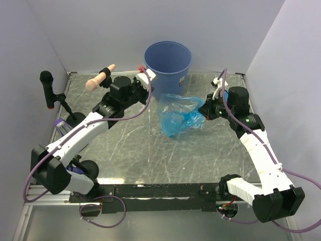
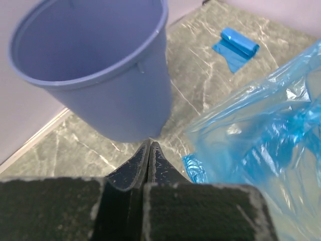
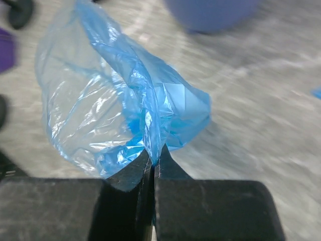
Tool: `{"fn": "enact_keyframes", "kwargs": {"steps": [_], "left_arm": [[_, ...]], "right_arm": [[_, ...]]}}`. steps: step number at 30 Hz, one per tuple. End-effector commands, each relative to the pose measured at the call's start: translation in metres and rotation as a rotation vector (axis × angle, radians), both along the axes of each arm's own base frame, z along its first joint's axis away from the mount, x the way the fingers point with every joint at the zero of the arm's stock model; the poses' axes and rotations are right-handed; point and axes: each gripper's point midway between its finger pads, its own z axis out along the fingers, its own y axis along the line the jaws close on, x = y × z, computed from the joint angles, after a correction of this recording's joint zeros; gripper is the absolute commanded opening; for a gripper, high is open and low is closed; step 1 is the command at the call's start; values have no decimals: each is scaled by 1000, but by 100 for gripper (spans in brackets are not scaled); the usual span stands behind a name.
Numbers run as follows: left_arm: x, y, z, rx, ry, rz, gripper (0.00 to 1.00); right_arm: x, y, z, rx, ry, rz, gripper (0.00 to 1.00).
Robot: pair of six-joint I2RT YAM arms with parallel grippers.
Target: Put the trash bags into the trash bin
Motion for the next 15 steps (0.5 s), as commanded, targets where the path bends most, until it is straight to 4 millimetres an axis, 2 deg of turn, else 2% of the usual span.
{"fn": "enact_keyframes", "kwargs": {"steps": [1,3,5,6,7,8,9,10,12,13,15], "left_arm": [[-5,13,36,-73,-40,59,1],[-9,10,37,-97,-17,40,1],[-25,-6,31,-113,57,-72,1],[-33,-12,30,-167,126,-92,15],[-41,-17,23,-222,205,-107,34],[-47,-20,14,-266,278,-108,51],[-51,-24,1,-317,366,-92,64],[-53,-25,-14,-362,459,-59,70],[-57,-30,-47,-390,591,-33,76],[-60,-33,-58,-411,639,-35,80],[-65,-42,-65,-456,685,-75,86]], "right_arm": [[6,-37,-3,-153,-39,-109,0],[6,-40,-2,-140,-45,-121,0],[3,-31,7,-80,-57,-88,0],[0,-24,12,-46,-65,-60,0],[-2,-20,18,-18,-72,-46,0],[-3,-16,21,23,-65,-48,0],[-3,-13,27,56,-75,-48,0],[-3,-10,32,78,-87,-40,0],[-2,-7,41,119,-108,-45,0],[0,-7,44,130,-115,-56,0],[5,-9,47,143,-123,-79,0]]}}
